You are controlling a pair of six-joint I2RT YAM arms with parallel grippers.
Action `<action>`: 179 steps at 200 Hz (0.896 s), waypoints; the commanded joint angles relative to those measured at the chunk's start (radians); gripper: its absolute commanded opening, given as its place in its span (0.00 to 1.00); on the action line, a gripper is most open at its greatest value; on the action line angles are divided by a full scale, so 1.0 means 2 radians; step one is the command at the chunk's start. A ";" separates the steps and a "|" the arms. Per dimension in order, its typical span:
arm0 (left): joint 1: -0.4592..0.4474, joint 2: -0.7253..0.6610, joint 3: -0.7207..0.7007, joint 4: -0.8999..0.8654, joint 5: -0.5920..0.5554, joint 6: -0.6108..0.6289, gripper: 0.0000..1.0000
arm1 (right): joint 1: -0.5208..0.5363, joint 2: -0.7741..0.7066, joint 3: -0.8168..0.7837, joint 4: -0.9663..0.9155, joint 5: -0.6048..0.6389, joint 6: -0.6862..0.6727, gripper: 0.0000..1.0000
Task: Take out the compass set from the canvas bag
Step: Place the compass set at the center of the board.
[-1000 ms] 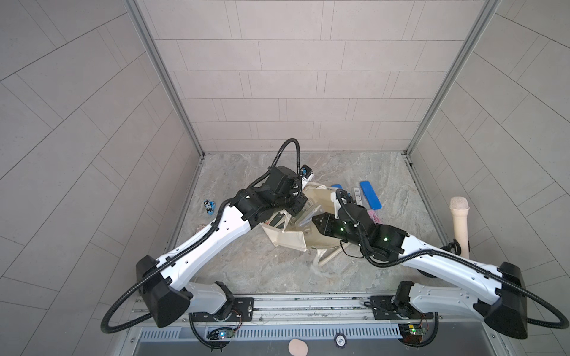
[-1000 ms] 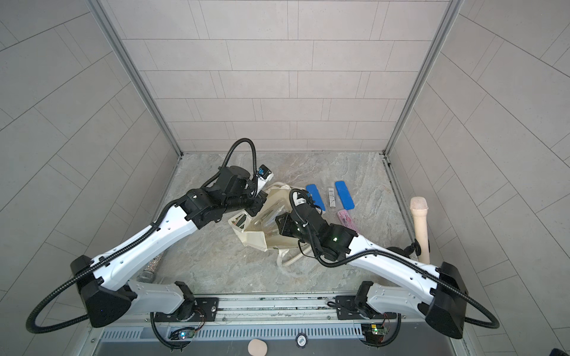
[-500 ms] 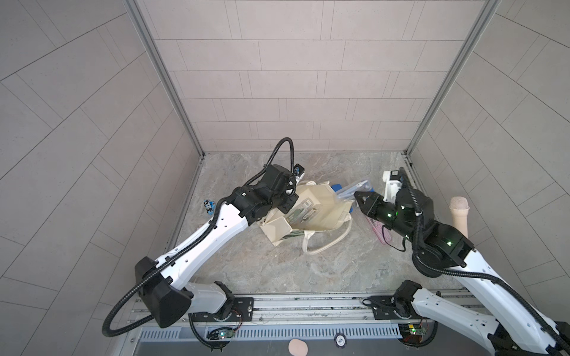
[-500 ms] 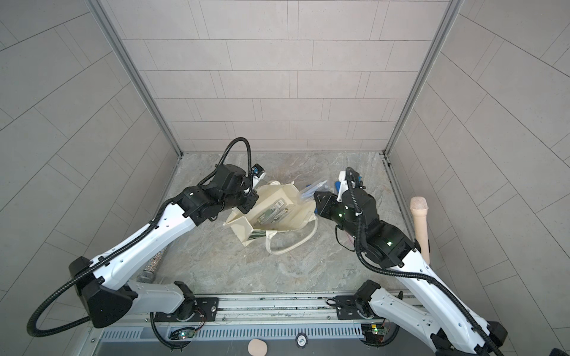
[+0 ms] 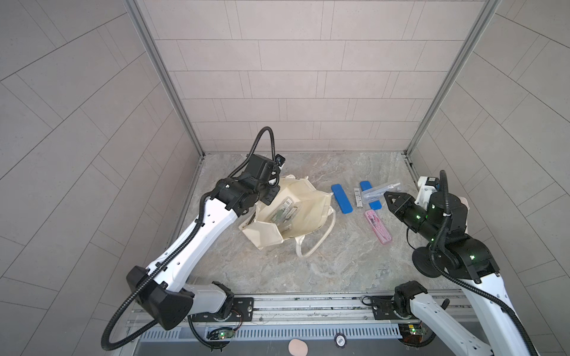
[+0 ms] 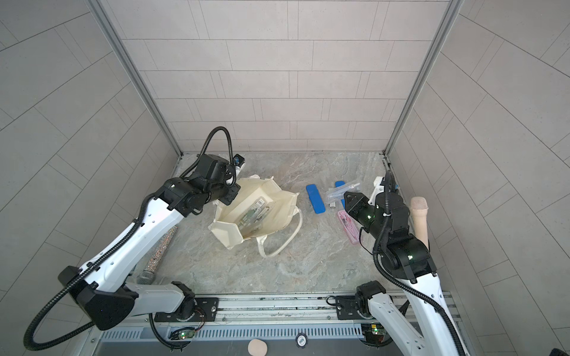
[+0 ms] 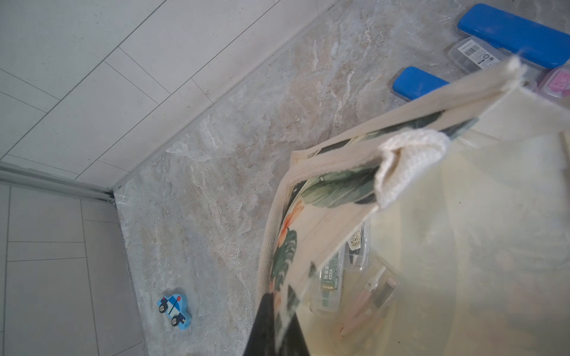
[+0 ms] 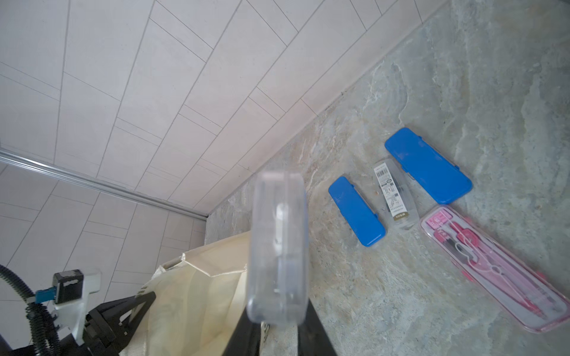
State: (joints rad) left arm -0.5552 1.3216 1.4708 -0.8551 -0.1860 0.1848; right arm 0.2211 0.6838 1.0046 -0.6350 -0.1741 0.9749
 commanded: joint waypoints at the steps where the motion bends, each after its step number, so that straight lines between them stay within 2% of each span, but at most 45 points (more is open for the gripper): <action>1: 0.004 -0.020 0.029 0.009 -0.022 0.017 0.00 | -0.004 -0.011 -0.031 0.000 -0.016 0.020 0.23; 41: 0.002 -0.061 -0.016 0.071 0.083 0.033 0.00 | -0.005 -0.026 -0.149 0.054 -0.060 0.072 0.23; 71: 0.000 -0.087 -0.071 0.101 0.134 0.031 0.00 | -0.005 -0.042 -0.265 0.114 -0.098 0.129 0.24; 114: -0.005 -0.121 -0.148 0.130 0.138 0.011 0.00 | -0.005 -0.086 -0.350 0.142 -0.101 0.176 0.24; 179: -0.006 -0.142 -0.173 0.134 0.138 0.000 0.00 | -0.010 -0.113 -0.405 0.170 -0.094 0.219 0.24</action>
State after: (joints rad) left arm -0.5644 1.0580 1.1385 -0.6323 0.0822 0.1921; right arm 0.2104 0.4690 0.2104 -0.3473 -0.3771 1.3624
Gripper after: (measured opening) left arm 0.059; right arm 0.238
